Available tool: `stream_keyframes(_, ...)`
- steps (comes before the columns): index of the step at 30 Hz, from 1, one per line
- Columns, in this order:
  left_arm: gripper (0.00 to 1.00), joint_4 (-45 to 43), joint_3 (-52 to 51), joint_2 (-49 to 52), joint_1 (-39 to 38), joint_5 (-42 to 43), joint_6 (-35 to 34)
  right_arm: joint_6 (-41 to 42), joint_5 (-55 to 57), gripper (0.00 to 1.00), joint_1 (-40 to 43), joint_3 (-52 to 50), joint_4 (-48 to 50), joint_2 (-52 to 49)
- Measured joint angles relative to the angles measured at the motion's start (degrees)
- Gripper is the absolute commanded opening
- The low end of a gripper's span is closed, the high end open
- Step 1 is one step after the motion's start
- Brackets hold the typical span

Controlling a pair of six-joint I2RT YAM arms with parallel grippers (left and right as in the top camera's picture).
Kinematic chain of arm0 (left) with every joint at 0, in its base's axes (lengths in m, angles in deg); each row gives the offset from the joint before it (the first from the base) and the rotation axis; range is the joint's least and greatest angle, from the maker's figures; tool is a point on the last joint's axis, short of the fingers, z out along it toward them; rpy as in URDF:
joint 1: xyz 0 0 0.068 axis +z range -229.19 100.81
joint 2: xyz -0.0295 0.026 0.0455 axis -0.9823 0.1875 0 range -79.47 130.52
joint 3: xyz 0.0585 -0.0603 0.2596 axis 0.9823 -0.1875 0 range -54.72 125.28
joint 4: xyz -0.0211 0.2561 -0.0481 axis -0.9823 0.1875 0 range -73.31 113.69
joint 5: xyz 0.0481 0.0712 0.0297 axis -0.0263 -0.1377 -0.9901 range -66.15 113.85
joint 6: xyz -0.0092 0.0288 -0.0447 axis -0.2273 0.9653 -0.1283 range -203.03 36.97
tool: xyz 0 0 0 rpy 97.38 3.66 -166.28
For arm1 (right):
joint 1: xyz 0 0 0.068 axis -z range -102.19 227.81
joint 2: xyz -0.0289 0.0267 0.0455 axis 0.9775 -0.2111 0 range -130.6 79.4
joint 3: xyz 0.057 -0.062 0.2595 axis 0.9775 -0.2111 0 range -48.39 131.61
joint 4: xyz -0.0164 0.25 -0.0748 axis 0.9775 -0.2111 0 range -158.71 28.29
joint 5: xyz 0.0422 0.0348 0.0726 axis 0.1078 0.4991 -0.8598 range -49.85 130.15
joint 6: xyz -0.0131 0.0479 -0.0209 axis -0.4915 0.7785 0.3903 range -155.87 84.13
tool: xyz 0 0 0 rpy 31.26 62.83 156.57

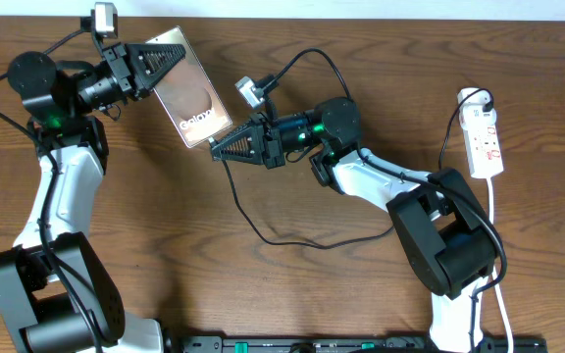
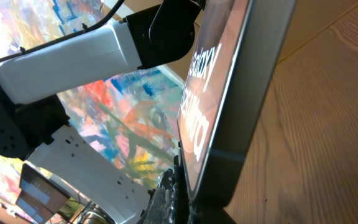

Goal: Plug charger to phone and switch on socket

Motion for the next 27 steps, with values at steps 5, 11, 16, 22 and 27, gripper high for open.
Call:
stream_keyframes(5, 0.07, 0.87, 0.0, 0.0, 0.0, -0.11, 0.0, 0.0, -0.02, 0.01, 0.0, 0.0, 0.0, 0.0)
stream_keyframes(11, 0.07, 3.45, -0.02, 0.0, 0.0, -0.79, 0.0, 0.0, -0.02, 0.01, 0.0, 0.0, 0.0, 0.0)
stream_keyframes(16, 0.07, 3.45, 0.0, 0.0, 0.0, -1.03, 0.0, 0.0, -0.02, 0.01, 0.04, 0.0, 0.0, 0.0)
stream_keyframes(22, 0.07, 3.45, 0.0, 0.0, 0.0, -1.05, 0.0, 0.17, -0.04, 0.01, 0.26, 0.0, 0.0, 0.0)
stream_keyframes(27, 0.07, 3.45, -0.02, 0.0, 0.0, -1.25, 0.0, 0.7, -0.57, 0.01, 1.03, 0.0, 0.0, 0.0)
